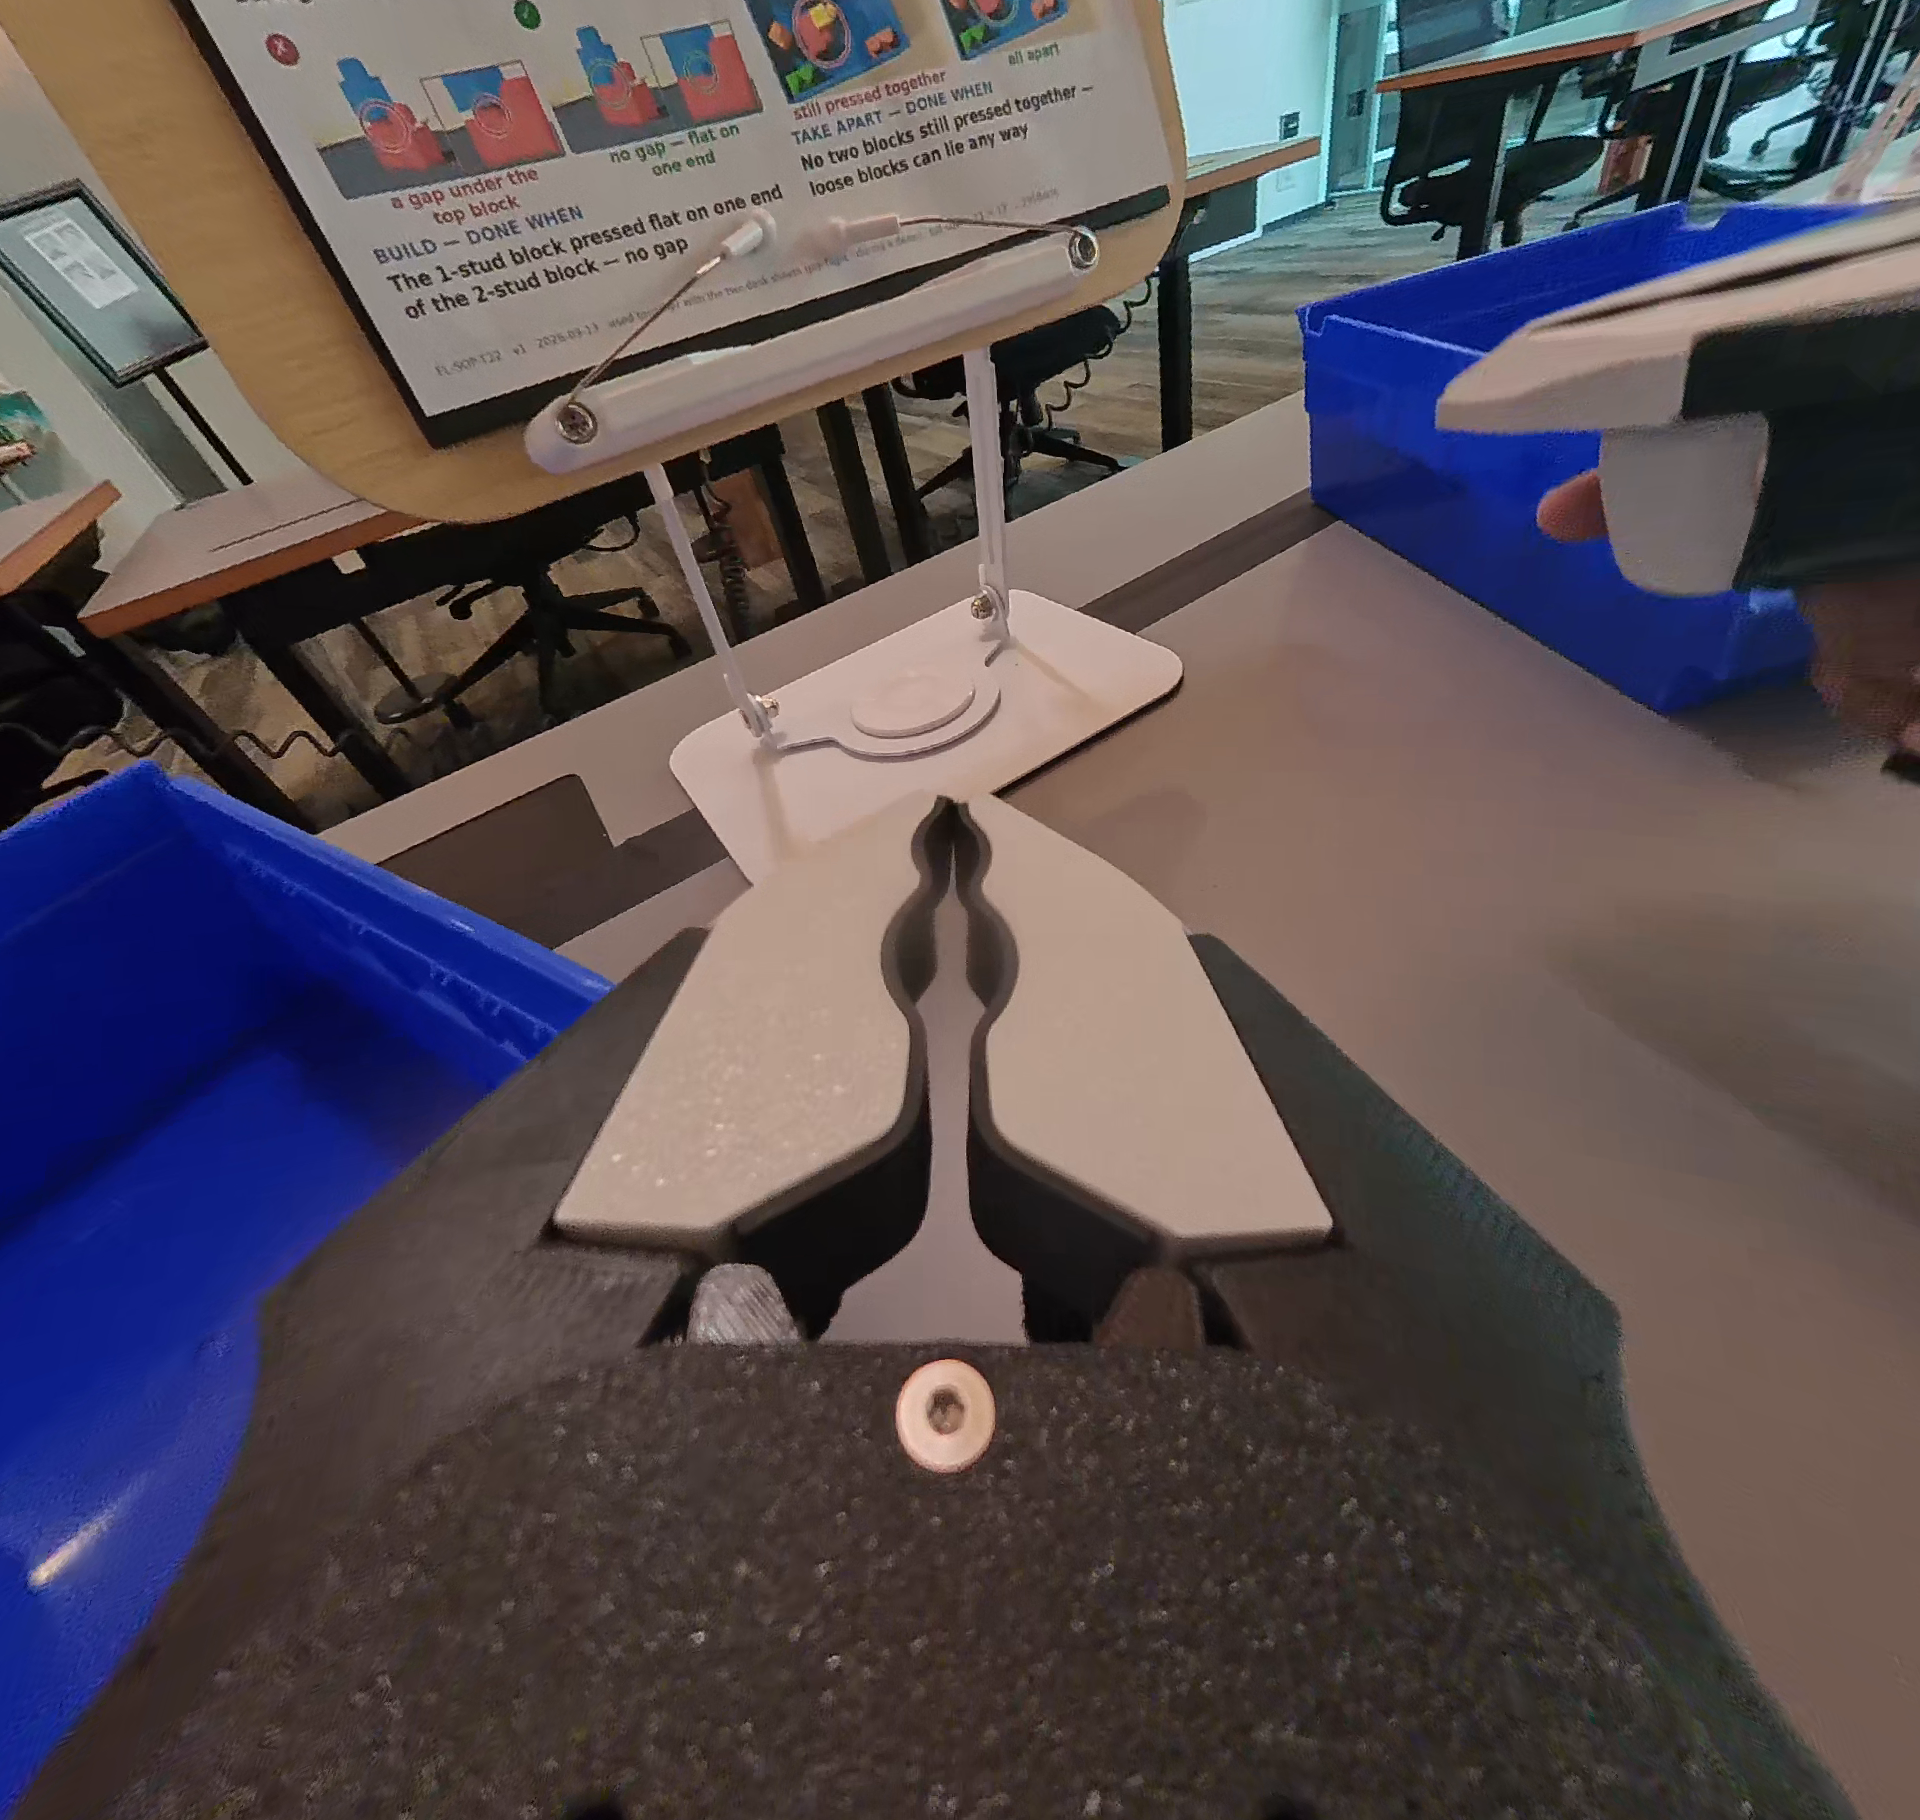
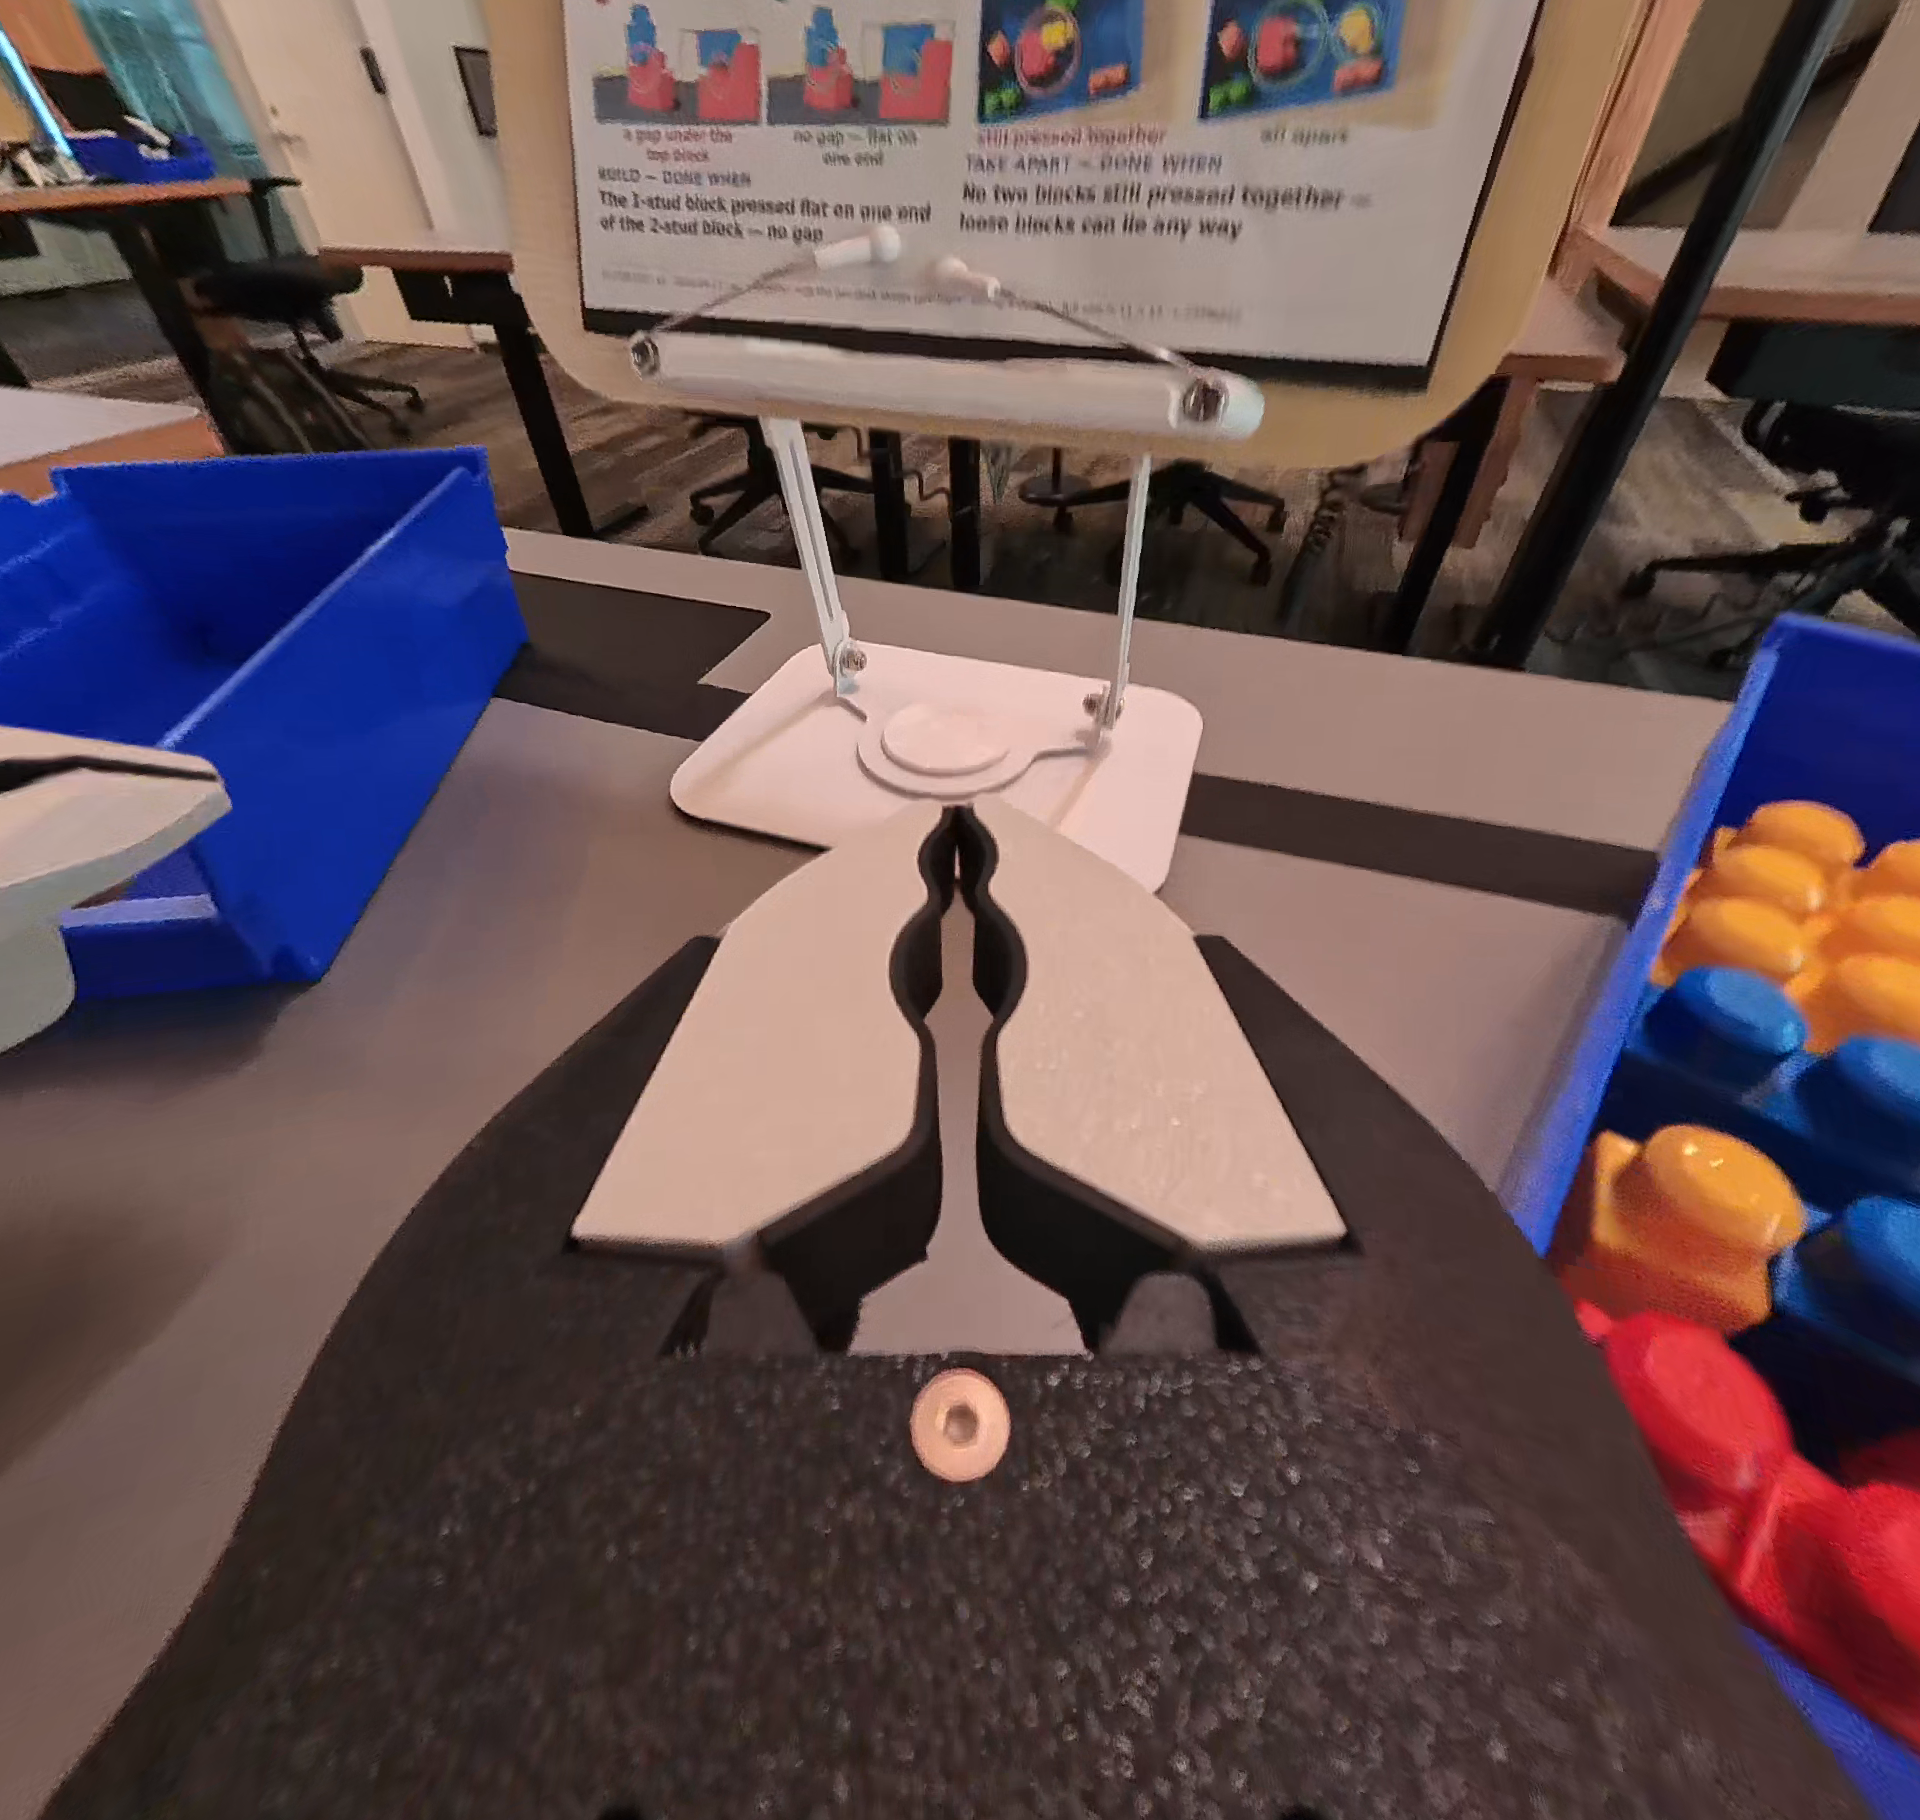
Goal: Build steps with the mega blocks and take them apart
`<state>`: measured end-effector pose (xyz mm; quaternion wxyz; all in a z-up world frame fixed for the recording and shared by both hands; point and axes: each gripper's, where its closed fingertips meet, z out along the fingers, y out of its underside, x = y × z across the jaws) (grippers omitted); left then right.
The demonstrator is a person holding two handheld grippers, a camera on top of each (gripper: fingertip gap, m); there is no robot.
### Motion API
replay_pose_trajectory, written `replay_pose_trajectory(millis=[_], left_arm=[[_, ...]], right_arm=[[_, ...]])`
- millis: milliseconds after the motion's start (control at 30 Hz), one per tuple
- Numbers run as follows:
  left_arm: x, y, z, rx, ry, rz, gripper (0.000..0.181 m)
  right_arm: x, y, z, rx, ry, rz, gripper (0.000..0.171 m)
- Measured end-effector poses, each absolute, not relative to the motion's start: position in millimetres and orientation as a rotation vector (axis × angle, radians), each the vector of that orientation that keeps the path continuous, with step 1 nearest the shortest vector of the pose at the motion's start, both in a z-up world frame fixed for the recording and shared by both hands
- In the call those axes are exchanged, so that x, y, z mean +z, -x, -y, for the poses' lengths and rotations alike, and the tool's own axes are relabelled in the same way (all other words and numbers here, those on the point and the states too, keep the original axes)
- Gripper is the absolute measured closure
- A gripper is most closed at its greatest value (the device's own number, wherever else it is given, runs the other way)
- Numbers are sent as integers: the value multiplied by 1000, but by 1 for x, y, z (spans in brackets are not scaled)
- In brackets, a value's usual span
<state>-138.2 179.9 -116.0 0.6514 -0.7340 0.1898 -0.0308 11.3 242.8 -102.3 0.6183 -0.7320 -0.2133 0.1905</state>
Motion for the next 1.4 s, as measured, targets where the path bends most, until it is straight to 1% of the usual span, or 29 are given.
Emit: replay_pose_trajectory(millis=[200,533,733,1400], left_arm=[[-127,137,-188,-29,1698,-387,181],[-130,156,-220,51,1769,-132,181],[-148,165,-216,100,1806,-156,181],[-135,153,-209,78,1763,-203,181]], right_arm=[[-136,-4,-243,373,1689,556,171],[-129,-10,-248,317,1642,575,171],[-130,-13,-249,306,1640,566,171],[-139,-14,-250,296,1667,575,171]])
